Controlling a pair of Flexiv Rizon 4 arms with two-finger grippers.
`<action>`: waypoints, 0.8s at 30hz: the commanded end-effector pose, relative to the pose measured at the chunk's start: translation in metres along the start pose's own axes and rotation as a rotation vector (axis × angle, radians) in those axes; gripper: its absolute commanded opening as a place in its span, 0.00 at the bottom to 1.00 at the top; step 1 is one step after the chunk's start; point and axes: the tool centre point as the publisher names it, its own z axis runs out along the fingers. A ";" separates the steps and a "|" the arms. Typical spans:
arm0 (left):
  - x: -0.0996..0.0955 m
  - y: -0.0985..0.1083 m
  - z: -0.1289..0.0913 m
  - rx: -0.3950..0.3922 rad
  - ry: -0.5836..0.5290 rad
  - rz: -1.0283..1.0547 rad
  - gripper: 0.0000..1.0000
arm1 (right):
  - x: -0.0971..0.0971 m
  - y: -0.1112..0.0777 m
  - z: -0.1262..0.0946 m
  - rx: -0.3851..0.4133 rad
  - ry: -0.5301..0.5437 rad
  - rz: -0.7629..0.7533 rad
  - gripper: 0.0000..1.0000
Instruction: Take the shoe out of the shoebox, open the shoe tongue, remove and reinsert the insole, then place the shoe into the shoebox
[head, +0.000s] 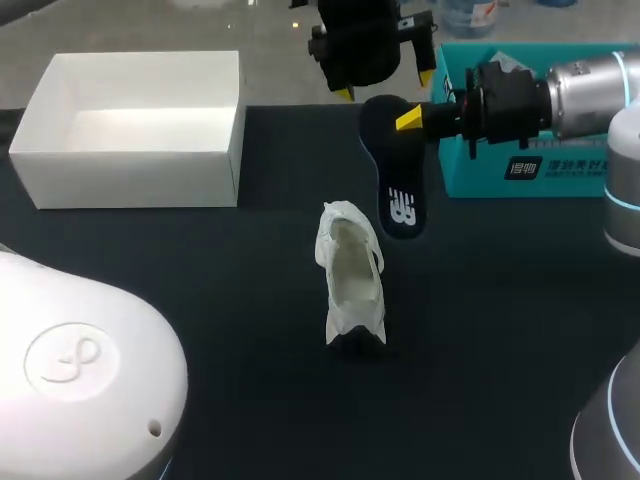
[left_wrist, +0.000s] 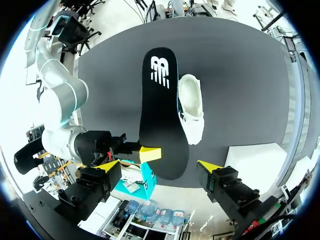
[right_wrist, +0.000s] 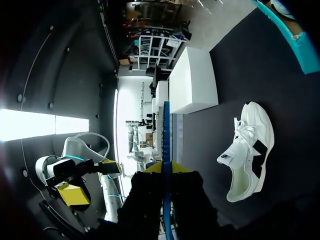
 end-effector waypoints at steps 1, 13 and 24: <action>-0.005 0.008 -0.005 0.054 0.084 0.025 1.00 | 0.001 0.000 0.001 -0.013 0.028 -0.015 0.00; 0.005 0.000 -0.010 0.149 0.078 -0.022 1.00 | 0.000 0.005 0.000 -0.026 0.032 -0.024 0.00; 0.000 -0.011 -0.012 0.167 0.047 -0.016 1.00 | 0.001 0.006 -0.002 -0.032 0.039 -0.034 0.00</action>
